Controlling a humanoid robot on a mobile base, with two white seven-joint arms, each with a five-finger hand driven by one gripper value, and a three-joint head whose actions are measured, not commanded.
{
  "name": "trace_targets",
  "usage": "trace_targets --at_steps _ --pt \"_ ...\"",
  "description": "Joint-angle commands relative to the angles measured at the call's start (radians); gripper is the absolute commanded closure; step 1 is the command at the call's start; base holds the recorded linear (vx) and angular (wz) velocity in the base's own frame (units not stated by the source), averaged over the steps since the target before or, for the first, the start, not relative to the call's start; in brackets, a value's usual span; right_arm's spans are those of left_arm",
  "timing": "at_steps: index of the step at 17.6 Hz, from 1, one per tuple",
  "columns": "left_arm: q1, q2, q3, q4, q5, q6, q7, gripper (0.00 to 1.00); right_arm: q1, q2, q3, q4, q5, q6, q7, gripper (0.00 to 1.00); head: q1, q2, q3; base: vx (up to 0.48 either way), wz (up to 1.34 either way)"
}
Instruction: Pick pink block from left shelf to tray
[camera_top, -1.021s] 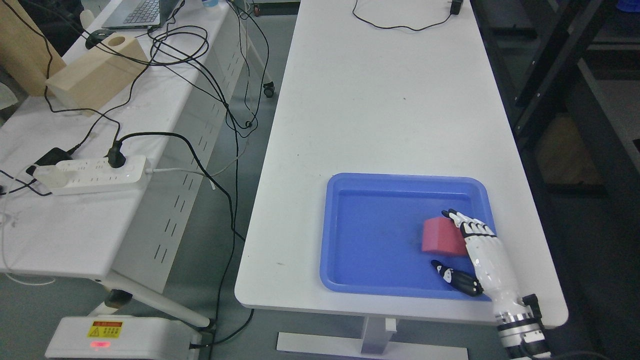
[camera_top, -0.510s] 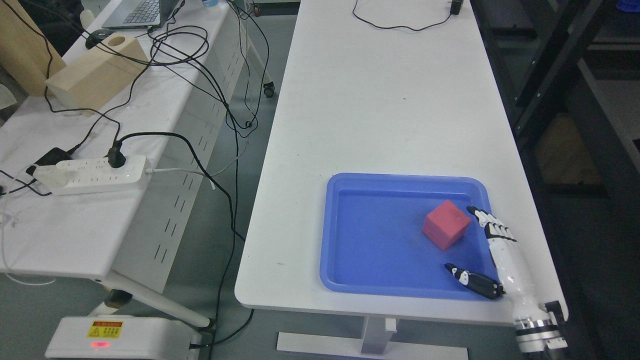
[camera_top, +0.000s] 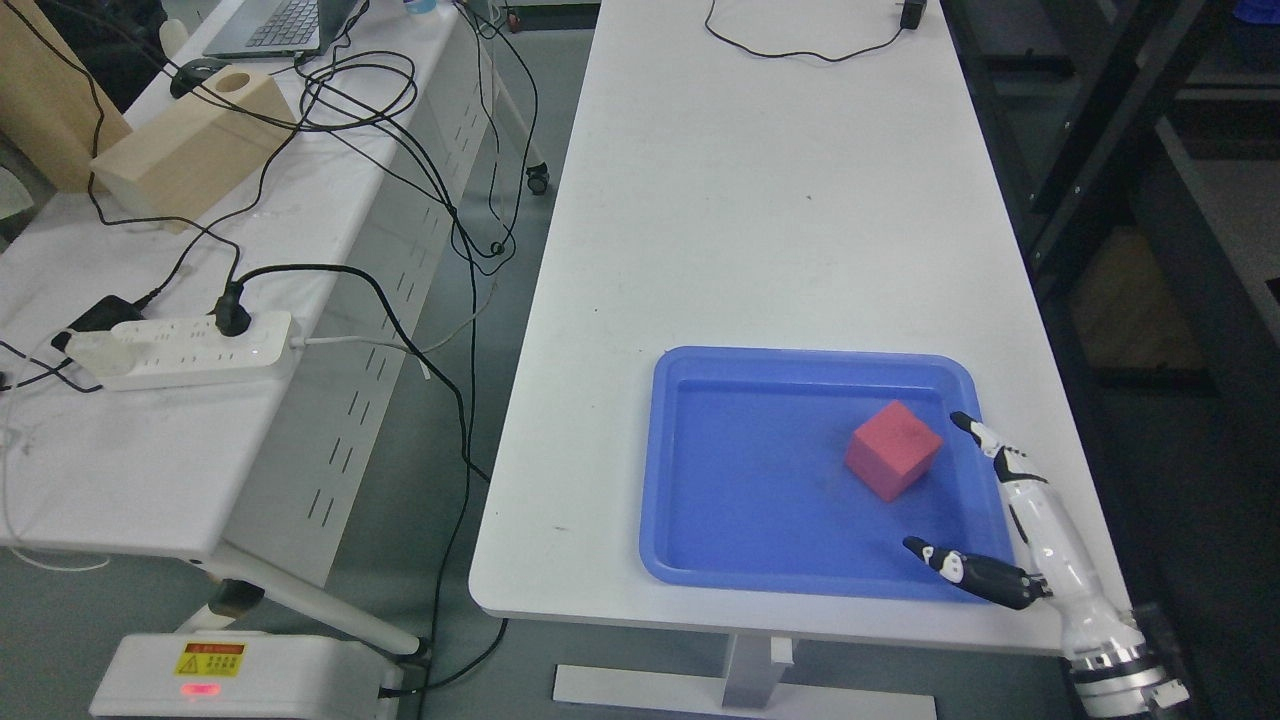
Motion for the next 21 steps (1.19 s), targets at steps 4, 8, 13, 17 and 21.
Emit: trace_targets --at_steps 4,8,13,17,21 --pt "0.020 0.017 0.000 -0.017 0.000 0.001 0.000 0.00 0.007 -0.049 -0.083 0.000 -0.641 -0.083 0.029 0.01 0.0000 0.000 0.000 0.000 0.00" --pt "0.020 0.017 0.000 -0.017 0.000 0.001 0.000 0.00 0.006 -0.039 -0.100 0.000 -0.653 -0.060 0.031 0.01 0.0000 0.000 0.000 -0.013 0.00" --pt "0.020 0.017 0.000 -0.017 0.000 0.001 0.000 0.00 0.019 -0.042 -0.163 0.000 -0.653 0.162 0.130 0.01 0.0000 0.000 0.000 -0.066 0.00" --pt "0.020 0.017 0.000 -0.017 0.000 0.001 0.000 0.00 0.026 -0.024 -0.185 0.001 -0.655 0.286 0.161 0.01 0.0000 0.000 0.000 -0.122 0.00" --pt "0.020 0.017 0.000 -0.017 0.000 0.001 0.000 0.00 0.019 0.014 -0.182 0.001 -0.658 0.348 0.164 0.01 0.0000 0.000 0.000 -0.169 -0.02"
